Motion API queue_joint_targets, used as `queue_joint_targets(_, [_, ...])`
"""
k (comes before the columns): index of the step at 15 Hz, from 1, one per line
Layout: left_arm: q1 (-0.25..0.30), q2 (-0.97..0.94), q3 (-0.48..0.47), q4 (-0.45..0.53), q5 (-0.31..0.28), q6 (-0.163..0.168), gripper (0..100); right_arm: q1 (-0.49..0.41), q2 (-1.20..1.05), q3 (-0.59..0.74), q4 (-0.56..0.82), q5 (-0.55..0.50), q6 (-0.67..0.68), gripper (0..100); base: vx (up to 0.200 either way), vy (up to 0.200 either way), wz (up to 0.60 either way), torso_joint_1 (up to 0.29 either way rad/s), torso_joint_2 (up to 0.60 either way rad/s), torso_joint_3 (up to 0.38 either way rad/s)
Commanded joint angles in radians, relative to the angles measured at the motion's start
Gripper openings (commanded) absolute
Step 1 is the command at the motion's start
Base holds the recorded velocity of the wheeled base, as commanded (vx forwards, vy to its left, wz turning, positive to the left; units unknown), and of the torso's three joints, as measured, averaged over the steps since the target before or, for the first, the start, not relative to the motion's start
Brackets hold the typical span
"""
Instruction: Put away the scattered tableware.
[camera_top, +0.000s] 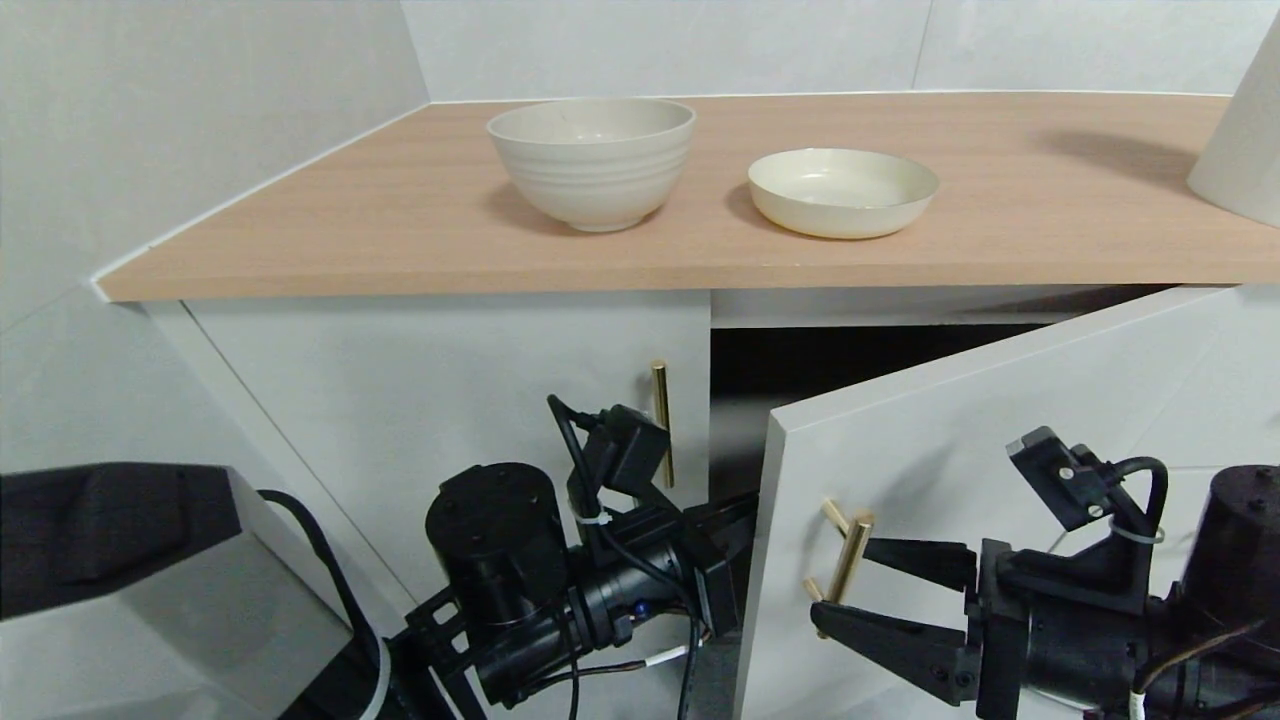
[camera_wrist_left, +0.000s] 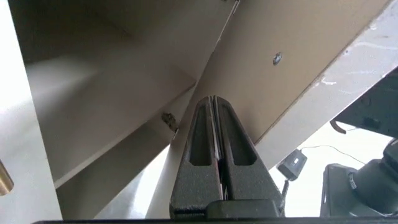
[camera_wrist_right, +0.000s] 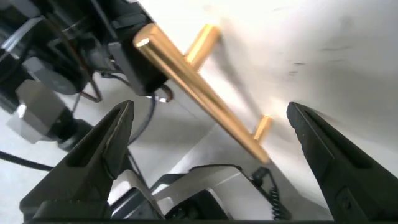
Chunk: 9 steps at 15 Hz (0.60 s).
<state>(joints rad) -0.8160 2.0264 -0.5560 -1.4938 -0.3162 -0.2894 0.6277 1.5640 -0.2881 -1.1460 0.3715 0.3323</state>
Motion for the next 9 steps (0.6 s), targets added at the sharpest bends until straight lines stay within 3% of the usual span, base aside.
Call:
queue_joint_targets(1, [-0.003,0.0,-0.004,0.003,-0.014,-0.001,0,-0.022,-0.065,-0.039,0.1,-0.011,-0.007,100,0.0,0.0,0.0,0.0,0.0,0.0])
queue_joint_targets(6, [-0.008,-0.002,-0.053,0.055,-0.015,-0.001,0,-0.017,-0.421,-0.25,0.796,-0.011,-0.134,100,0.0,0.0,0.0,0.0,0.0,0.0])
queue_joint_targets(9, [-0.011,-0.006,-0.079,0.093,-0.015,-0.001,0,-0.016,-0.512,-0.286,0.902,-0.009,-0.139,100,0.0,0.0,0.0,0.0,0.0,0.0])
